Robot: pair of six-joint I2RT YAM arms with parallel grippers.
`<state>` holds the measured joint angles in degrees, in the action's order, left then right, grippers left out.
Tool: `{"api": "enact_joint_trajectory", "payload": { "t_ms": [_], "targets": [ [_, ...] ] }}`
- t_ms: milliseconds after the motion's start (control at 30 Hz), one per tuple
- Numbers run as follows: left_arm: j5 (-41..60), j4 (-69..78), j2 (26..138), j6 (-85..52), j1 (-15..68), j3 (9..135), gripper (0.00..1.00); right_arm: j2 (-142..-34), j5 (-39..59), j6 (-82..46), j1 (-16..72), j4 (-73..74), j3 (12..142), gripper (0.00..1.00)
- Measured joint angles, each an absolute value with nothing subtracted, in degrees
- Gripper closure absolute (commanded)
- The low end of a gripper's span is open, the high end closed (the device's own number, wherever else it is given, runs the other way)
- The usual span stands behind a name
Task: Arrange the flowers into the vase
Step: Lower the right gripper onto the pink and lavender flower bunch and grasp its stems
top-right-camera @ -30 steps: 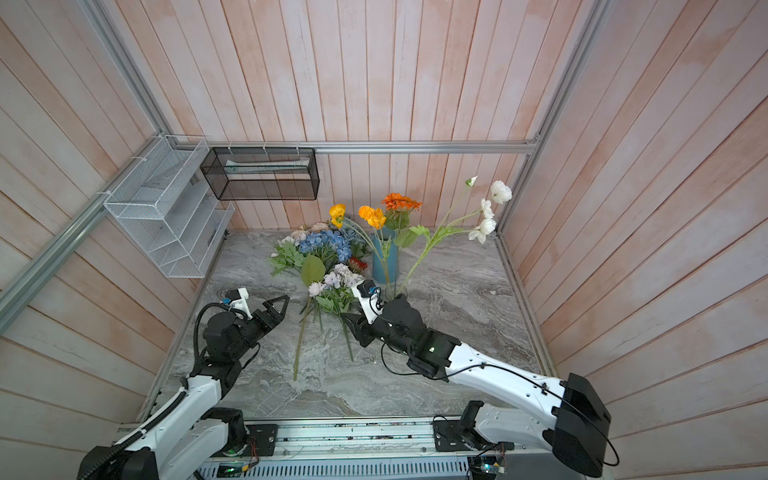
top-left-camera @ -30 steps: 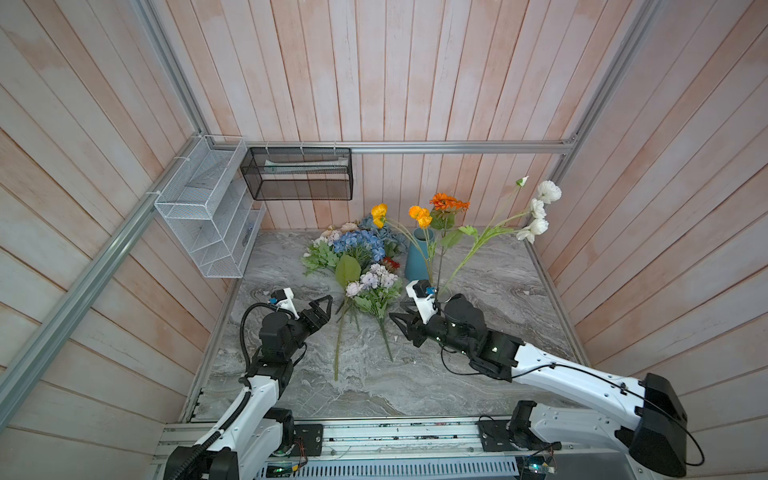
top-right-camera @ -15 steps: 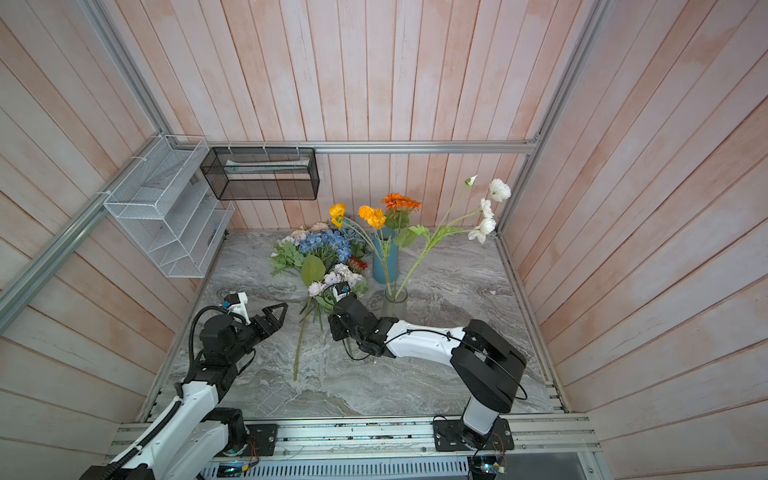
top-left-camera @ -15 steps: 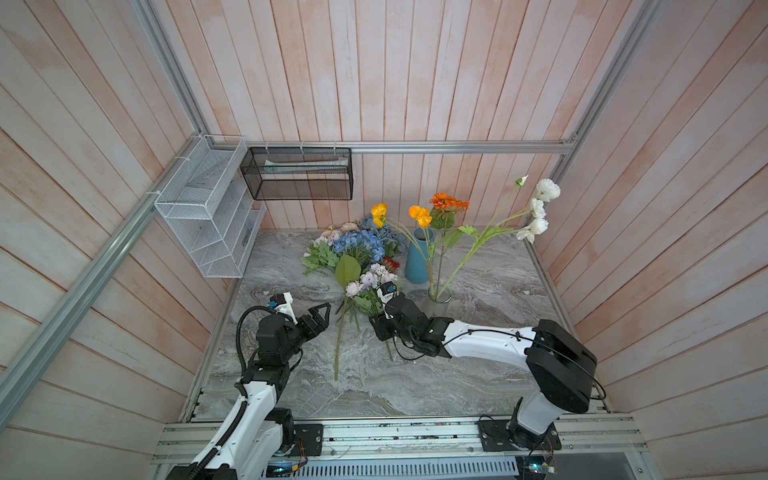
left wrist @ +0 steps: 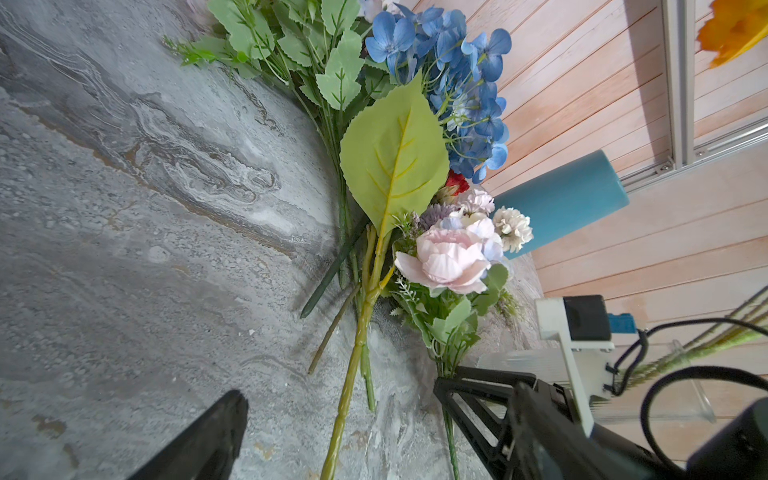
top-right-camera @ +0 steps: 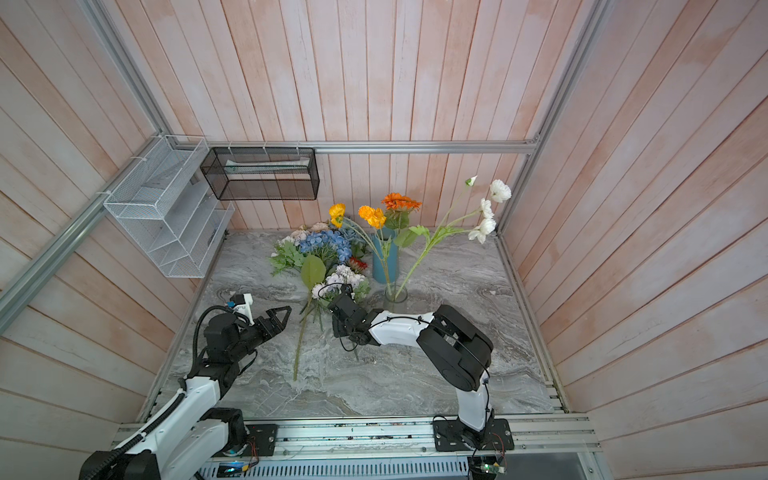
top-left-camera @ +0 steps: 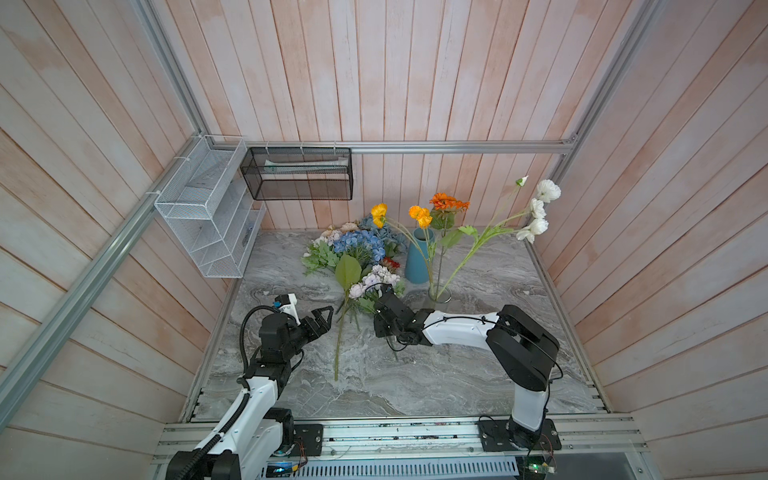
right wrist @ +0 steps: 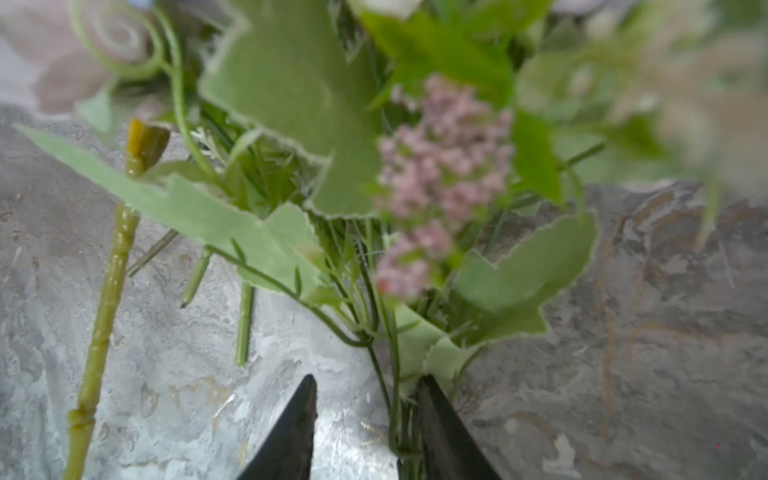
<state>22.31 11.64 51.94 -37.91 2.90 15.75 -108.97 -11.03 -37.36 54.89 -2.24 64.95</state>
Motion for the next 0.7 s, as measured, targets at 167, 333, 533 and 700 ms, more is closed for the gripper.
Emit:
{"api": "enact_joint_trajectory", "payload": {
  "t_ms": [167, 333, 533, 700],
  "targets": [
    [22.68, 12.25, 53.36, -37.91, 2.9, 15.75, 0.0, -109.71, -9.93, -37.78, 53.89, -2.52, 65.25, 0.61],
    [23.33, 12.49, 53.8, -37.93, 2.9, 15.75, 0.0, -109.43, -8.62, -37.78, 53.74, -3.75, 65.73, 0.58],
    [23.68, 13.04, 53.8, -38.17, 2.9, 15.75, 0.0, -103.48, -7.42, -37.85, 53.76, -5.21, 63.44, 0.5],
    [24.21, 13.96, 53.93, -38.79, 2.92, 15.75, 0.0, -101.58, -7.62, -37.08, 53.74, -6.17, 63.22, 0.44]
  ]
}}
